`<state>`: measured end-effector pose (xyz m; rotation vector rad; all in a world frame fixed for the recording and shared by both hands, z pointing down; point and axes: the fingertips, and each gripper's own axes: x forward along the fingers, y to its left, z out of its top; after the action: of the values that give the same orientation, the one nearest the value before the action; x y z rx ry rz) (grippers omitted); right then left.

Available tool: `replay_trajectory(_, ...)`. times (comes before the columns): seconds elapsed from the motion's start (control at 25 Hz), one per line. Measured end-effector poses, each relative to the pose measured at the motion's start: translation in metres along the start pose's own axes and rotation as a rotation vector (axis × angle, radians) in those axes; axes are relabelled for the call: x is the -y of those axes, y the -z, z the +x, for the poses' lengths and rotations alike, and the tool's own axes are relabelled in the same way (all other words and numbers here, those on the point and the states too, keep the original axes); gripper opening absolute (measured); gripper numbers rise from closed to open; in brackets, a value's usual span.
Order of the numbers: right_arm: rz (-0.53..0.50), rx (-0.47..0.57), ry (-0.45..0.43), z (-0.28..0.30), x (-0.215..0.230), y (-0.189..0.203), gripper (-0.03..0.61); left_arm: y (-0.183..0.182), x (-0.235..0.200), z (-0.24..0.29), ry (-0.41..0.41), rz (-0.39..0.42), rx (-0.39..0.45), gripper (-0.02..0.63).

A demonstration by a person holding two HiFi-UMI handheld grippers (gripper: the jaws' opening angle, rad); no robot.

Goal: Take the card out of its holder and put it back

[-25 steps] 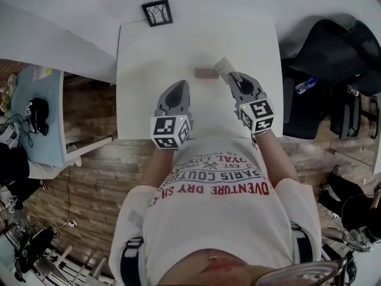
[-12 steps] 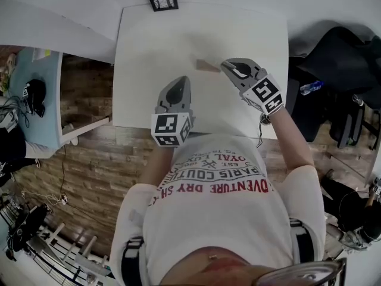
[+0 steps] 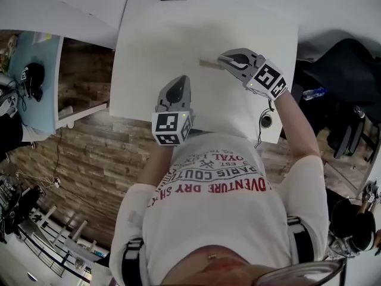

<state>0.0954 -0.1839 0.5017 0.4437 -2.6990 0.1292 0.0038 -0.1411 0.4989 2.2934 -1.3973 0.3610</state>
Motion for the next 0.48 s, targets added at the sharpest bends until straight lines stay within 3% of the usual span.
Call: replay_trajectory(0.48, 0.003, -0.011, -0.072, 0.010, 0.017, 0.014, 0.035, 0.004, -0.019, 0.006, -0.059, -0.006, -0.020, 0.025)
